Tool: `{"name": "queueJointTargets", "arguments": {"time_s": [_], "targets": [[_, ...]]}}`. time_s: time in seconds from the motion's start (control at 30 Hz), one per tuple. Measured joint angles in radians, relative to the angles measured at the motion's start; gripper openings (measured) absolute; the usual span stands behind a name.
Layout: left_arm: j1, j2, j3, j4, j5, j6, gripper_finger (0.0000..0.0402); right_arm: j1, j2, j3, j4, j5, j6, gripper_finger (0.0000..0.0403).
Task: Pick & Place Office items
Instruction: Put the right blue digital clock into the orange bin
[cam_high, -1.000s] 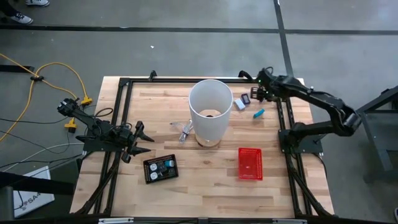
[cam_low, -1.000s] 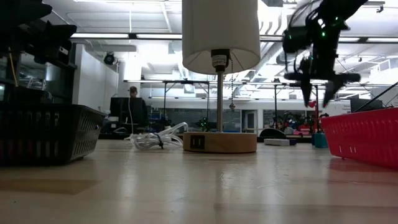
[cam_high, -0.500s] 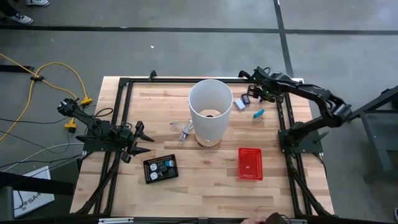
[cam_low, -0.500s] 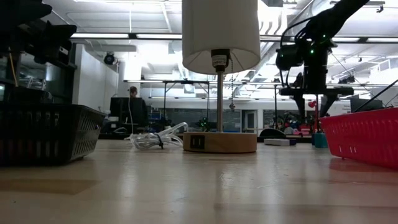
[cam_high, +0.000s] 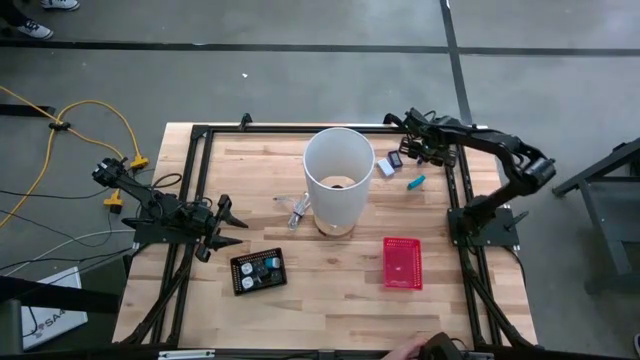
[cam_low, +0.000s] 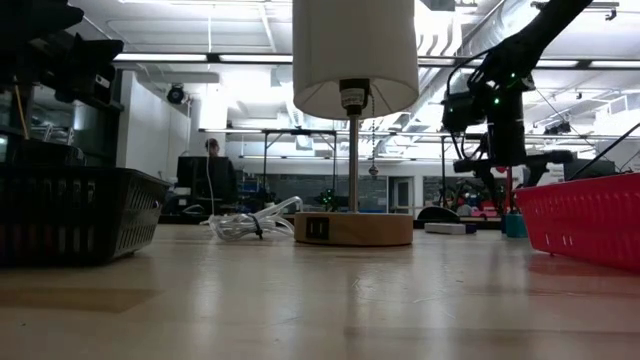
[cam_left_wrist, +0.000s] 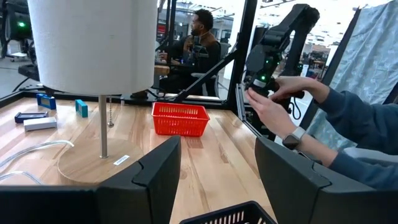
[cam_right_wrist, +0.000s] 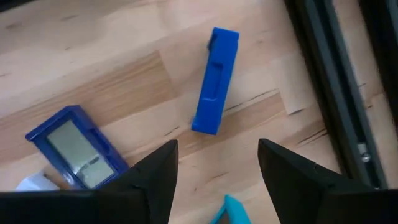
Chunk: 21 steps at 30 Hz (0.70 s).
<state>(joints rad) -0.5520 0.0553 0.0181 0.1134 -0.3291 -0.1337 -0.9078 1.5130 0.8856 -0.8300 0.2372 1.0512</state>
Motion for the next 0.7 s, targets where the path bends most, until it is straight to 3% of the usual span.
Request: {"name": "queueJointTargets", "arguments": {"time_s": [0.3,0.7], "targets": [[0.0,0.0,0.0,0.0,0.0,0.0,0.0199,-0.021,0.07,0.0,0.083,-0.009,0.005,0.0208],[0.0,0.0,0.0,0.0,0.0,0.0,0.0199,-0.036,0.073,0.0,0.087,-0.002,0.034,0.0208]]}}
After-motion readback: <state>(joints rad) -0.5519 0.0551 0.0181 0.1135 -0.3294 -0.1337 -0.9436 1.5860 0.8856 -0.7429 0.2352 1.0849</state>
